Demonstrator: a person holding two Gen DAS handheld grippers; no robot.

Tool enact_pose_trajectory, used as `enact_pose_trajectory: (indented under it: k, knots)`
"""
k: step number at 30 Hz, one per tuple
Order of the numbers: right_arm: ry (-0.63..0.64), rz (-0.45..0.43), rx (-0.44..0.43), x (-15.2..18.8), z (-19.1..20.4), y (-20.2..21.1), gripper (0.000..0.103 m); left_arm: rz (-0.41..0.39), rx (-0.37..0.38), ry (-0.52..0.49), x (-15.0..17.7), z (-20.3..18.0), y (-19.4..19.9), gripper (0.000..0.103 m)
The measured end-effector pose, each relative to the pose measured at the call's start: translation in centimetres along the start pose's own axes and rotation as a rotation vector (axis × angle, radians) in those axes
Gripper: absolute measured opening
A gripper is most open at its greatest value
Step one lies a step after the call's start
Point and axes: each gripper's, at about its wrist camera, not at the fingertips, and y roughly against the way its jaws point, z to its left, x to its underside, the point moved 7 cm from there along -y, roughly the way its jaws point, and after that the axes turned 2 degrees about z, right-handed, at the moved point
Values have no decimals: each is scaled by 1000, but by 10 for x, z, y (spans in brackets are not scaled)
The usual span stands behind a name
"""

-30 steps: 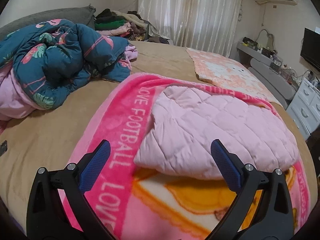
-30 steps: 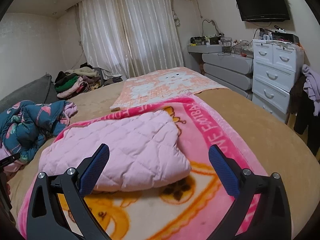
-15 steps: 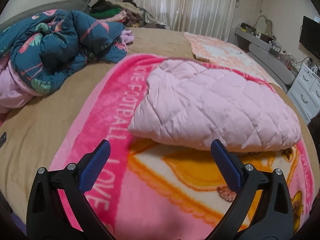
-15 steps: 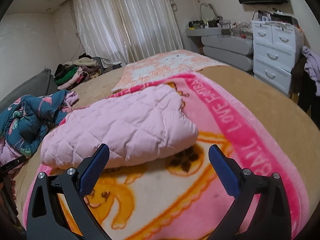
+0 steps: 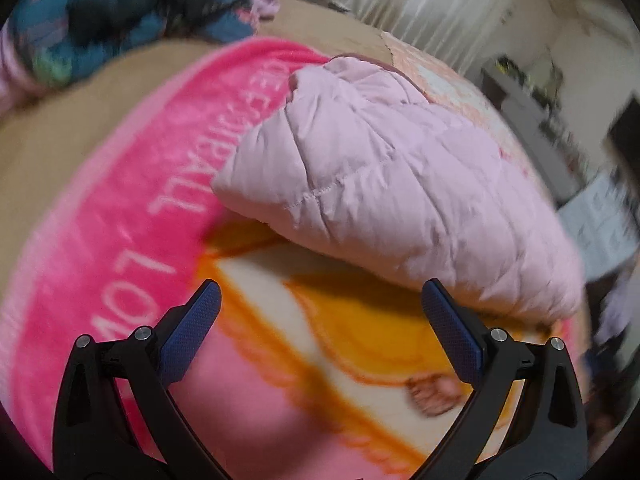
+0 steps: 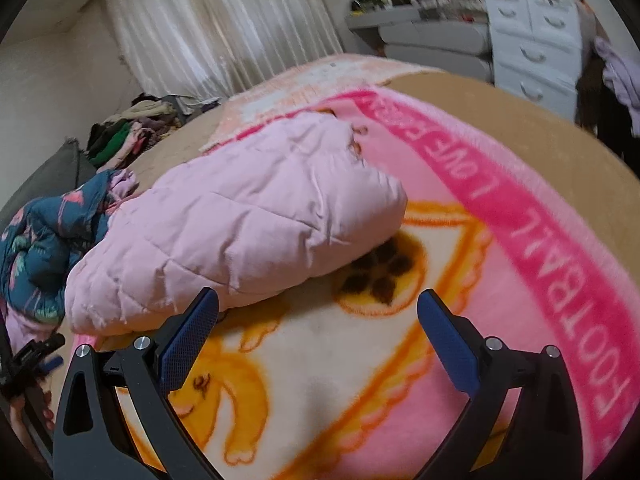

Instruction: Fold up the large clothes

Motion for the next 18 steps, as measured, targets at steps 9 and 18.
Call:
enact_pose_trajectory:
  k: [9,18]
  knots:
    - [-207,58,-33,-11,-8,-43,99,41,155,344,-32,18,-40,94]
    - [-278,84,-35,-23,-6,-72,99,28,111,421,-54,16,-78,94]
